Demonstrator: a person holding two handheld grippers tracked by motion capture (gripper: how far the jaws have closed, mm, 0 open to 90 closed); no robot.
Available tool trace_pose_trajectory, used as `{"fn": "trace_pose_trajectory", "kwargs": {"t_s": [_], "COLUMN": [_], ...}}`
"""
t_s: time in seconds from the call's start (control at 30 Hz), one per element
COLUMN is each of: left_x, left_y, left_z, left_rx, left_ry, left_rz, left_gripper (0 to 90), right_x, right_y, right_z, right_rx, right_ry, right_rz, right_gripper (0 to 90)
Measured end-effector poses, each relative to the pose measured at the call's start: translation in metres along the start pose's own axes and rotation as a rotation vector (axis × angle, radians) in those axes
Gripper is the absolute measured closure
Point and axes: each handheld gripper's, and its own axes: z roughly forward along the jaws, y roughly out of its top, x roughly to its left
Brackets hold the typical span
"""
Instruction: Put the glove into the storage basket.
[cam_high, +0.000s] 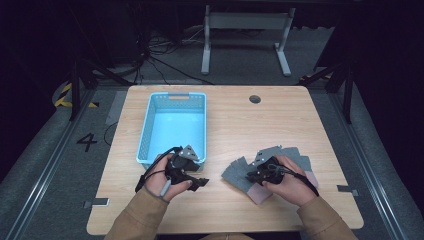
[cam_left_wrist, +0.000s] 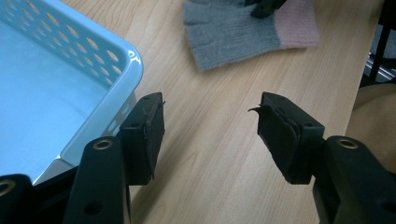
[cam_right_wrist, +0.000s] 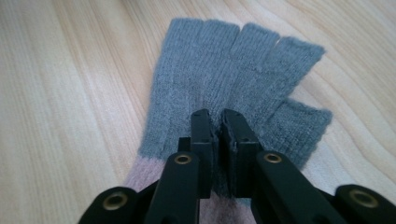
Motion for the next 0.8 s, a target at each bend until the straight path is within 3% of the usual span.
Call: {"fn": "trace_pose_trajectory", "kwargs": {"t_s": [0.07, 0.17, 0.3, 0.4, 0.6, 0.7, 0.8], "left_x": [0.000, 0.001, 0.001, 0.000, 0.001, 0.001, 0.000], "left_y": [0.000, 0.001, 0.003, 0.006, 0.008, 0.009, 0.009], "left_z": [0.000, 0.000, 0.002, 0.005, 0.006, 0.007, 0.007], "left_rx": [-0.002, -0.005, -0.006, -0.004, -0.002, 0.001, 0.001], "left_ry": [0.000, -0.007, -0.024, -0.032, -0.037, -0.039, -0.041], "left_rz": [0.000, -0.002, 0.009, 0.015, 0.024, 0.024, 0.029], "left_gripper": [42.2, 42.3, 43.3, 43.3, 43.9, 44.0, 44.0], "right_x": [-0.002, 0.000, 0.006, 0.019, 0.040, 0.046, 0.048], "right_y": [-0.002, -0.005, -0.007, -0.009, -0.013, -0.018, -0.023], "right_z": [0.004, 0.000, -0.006, -0.011, -0.006, -0.001, 0.003], "right_rx": [-0.001, -0.043, -0.070, -0.040, 0.016, 0.057, 0.093], "right_ry": [-0.006, -0.033, -0.014, 0.061, 0.151, 0.176, 0.167], "right_rz": [0.017, 0.045, 0.065, 0.074, 0.037, 0.023, 0.011], "right_gripper": [77.8, 76.4, 78.3, 87.7, 88.1, 89.4, 89.7]}}
